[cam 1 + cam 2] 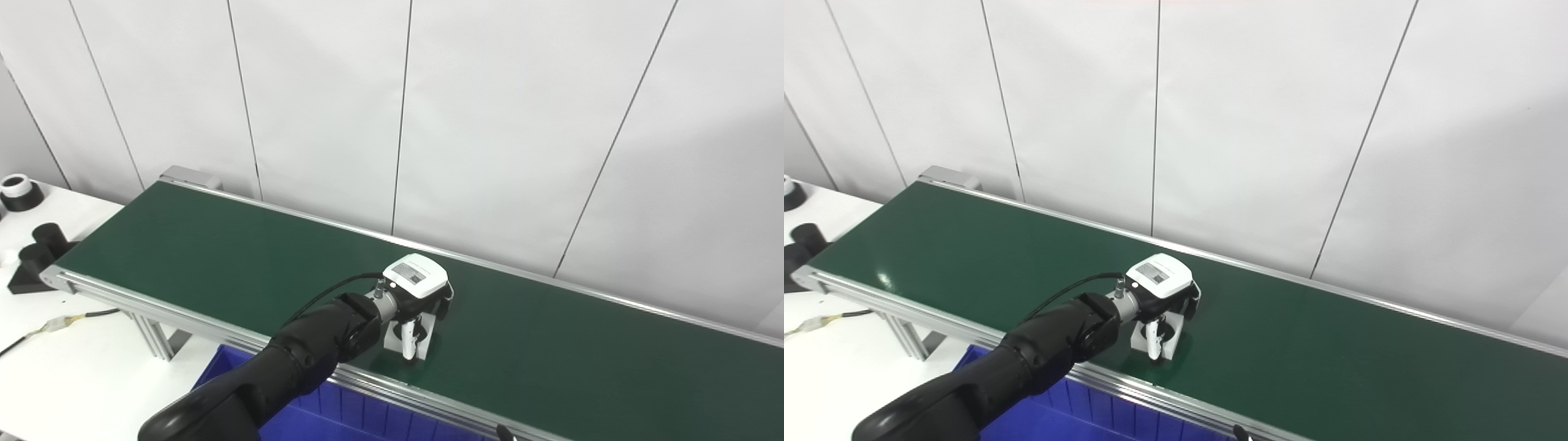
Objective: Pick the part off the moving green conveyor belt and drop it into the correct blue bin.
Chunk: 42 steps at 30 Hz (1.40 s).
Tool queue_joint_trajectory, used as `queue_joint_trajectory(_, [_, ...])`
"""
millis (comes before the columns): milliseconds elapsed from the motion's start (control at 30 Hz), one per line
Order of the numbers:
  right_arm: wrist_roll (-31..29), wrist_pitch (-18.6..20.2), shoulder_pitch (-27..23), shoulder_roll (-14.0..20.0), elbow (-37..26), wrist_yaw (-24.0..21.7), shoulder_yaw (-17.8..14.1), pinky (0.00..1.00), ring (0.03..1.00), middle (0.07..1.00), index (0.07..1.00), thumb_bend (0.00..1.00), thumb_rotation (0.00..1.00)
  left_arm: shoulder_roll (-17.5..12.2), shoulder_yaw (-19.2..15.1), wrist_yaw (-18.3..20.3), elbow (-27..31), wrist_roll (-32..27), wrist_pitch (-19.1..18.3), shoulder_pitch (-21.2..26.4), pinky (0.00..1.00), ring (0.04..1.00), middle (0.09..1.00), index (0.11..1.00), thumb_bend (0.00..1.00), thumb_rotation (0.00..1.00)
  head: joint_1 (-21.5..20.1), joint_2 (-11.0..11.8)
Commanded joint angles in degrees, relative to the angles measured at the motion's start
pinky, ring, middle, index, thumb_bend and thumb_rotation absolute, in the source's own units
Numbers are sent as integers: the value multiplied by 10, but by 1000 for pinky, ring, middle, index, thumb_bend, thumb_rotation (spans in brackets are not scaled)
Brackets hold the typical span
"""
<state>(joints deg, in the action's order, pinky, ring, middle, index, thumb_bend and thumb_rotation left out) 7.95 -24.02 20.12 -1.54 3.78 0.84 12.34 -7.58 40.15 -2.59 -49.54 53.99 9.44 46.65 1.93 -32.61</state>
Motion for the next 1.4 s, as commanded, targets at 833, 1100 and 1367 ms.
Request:
queue_joint_trajectory(833, [-45,2,-36,20,-11,-27,-21,893,908,939,931,826,992,-106,-92,262,343,-69,-24,22,308,385,446,509,524,0,40,-55])
queue_joint_trajectory(1100, [-58,17,-45,25,-25,-28,-28,884,900,931,925,840,970,-128,-115,324,423,-90,-31,3,262,333,421,509,521,0,51,-92])
queue_joint_trajectory(1367, [-62,36,-60,28,-43,-34,-38,857,881,917,925,848,971,-165,-143,381,508,-135,-29,-25,254,326,399,499,519,0,68,-133])
